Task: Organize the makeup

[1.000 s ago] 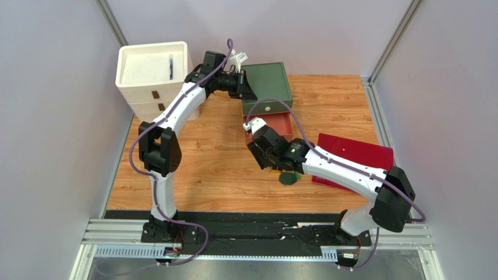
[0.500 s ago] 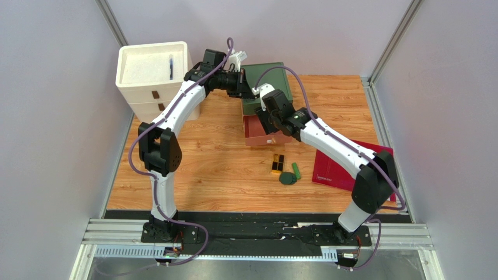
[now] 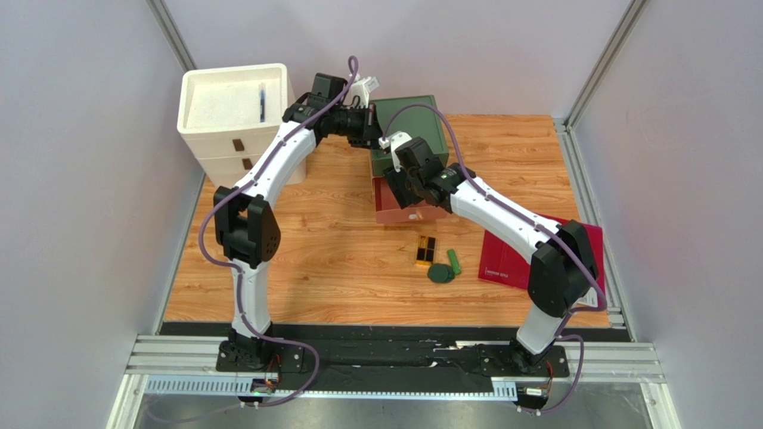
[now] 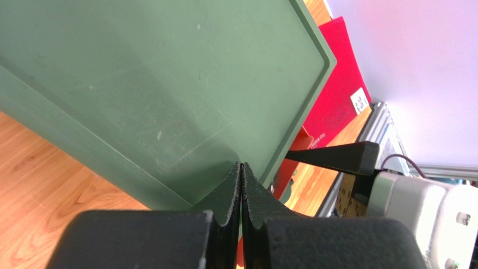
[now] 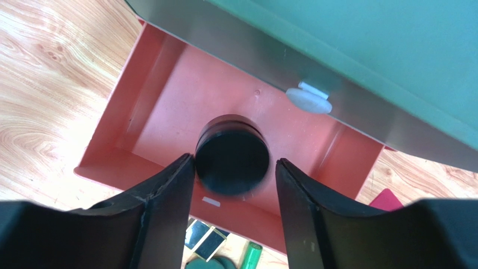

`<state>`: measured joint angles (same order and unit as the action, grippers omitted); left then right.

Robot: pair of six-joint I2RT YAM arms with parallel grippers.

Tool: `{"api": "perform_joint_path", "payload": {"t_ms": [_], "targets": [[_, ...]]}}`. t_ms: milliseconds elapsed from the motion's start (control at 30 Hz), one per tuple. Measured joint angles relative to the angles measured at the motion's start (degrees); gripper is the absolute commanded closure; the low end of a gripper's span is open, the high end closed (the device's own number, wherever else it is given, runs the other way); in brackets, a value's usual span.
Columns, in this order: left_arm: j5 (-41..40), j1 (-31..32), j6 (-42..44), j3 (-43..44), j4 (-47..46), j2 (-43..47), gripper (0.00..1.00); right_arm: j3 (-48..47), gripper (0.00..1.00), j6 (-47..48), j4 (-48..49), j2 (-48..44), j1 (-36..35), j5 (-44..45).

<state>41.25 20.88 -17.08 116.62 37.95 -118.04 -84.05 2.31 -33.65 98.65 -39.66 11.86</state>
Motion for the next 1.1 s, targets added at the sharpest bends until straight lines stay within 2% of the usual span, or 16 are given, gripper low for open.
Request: {"api": "perform_joint_path", "payload": {"t_ms": [167,267,433,533,733,900,1100], "targets": [[-0.2,0.0,0.1,1.8,0.5,-1.2,1.0,0.0,0.39,0.1,1.0,0.0,0.0,0.1],[-0.2,0.0,0.1,2.1,0.5,-1.4,1.0,0.0,0.44,0.0,1.7,-0.1,0.0,0.0],[-0.2,0.0,0.1,2.2,0.6,-1.4,1.0,0.1,0.44,-0.1,1.8,-0.7,0.1,0.3],[-0.2,0.0,0.1,2.2,0.6,-1.5,1.0,2.6,0.45,-0.1,1.9,-4.4,0.1,0.6],[0.3,0.0,0.1,2.2,0.5,-1.6,1.0,15.6,0.56,0.1,4.2,-19.1,0.1,0.4],[0.5,0.0,0.1,2.2,0.5,-1.6,1.0,24.2,0.67,-1.4,4.9,-26.9,0.1,-1.8],[0.5,0.0,0.1,2.2,0.5,-1.6,1.0,36.3,0.68,-5.4,5.3,-29.5,0.1,-4.7]]}}
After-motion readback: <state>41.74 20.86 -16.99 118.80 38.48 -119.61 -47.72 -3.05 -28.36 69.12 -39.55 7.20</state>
